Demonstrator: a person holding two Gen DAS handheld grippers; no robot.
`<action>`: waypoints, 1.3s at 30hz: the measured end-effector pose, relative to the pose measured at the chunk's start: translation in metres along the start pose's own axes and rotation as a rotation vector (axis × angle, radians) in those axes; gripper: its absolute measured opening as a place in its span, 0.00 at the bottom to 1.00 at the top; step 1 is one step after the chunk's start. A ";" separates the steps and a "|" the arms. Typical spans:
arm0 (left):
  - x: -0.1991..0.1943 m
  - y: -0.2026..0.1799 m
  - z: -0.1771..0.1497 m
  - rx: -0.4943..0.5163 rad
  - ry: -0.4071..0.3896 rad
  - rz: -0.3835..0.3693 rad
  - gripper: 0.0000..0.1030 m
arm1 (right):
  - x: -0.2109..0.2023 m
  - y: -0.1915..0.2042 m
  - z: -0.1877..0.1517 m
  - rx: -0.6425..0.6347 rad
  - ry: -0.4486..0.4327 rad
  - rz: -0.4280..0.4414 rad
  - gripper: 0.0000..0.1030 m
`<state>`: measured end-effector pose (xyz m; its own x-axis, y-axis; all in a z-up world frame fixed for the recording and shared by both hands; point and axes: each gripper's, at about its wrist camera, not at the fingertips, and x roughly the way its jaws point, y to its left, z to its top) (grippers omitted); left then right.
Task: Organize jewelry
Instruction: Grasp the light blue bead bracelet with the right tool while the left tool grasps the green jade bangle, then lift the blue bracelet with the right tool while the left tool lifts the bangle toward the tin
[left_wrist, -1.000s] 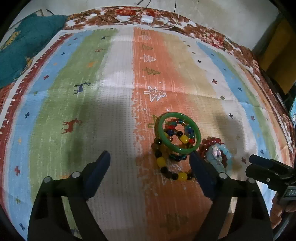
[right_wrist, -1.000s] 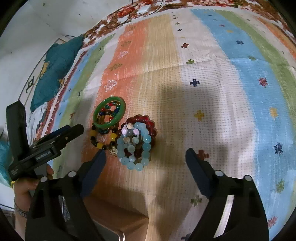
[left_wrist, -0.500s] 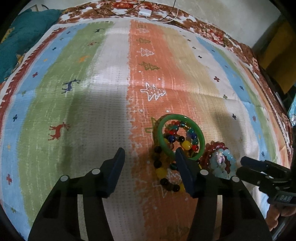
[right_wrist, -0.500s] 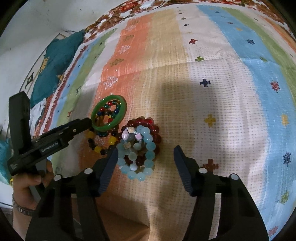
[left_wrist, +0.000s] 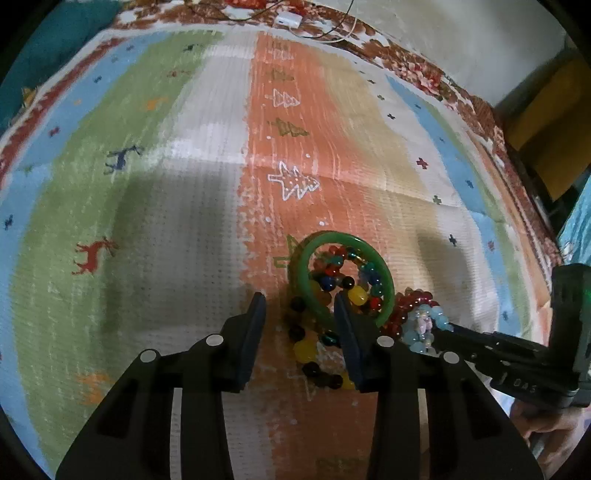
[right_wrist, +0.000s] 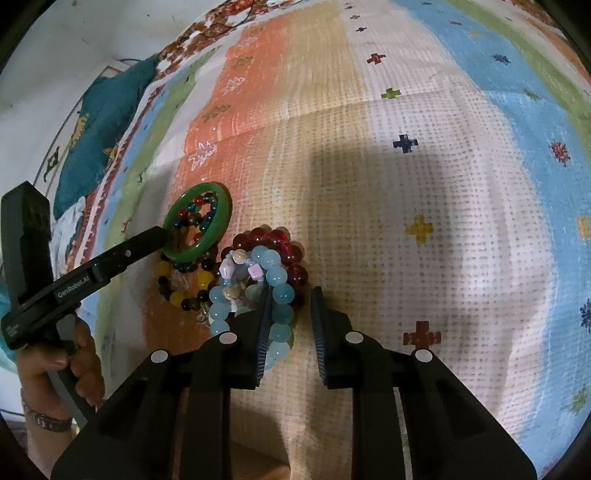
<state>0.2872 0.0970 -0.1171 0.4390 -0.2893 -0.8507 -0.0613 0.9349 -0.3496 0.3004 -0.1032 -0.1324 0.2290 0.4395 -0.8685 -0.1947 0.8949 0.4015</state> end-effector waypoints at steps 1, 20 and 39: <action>0.001 0.000 0.000 -0.002 0.007 -0.010 0.37 | 0.000 0.001 0.000 -0.005 0.001 0.001 0.19; -0.014 -0.012 0.002 0.054 -0.034 0.036 0.07 | -0.023 0.017 0.001 -0.066 -0.028 0.003 0.12; -0.036 -0.023 -0.003 0.069 -0.069 0.048 0.08 | -0.051 0.048 0.001 -0.150 -0.090 0.020 0.12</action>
<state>0.2703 0.0854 -0.0794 0.4975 -0.2311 -0.8362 -0.0230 0.9600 -0.2790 0.2803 -0.0830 -0.0688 0.3065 0.4681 -0.8288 -0.3388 0.8673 0.3646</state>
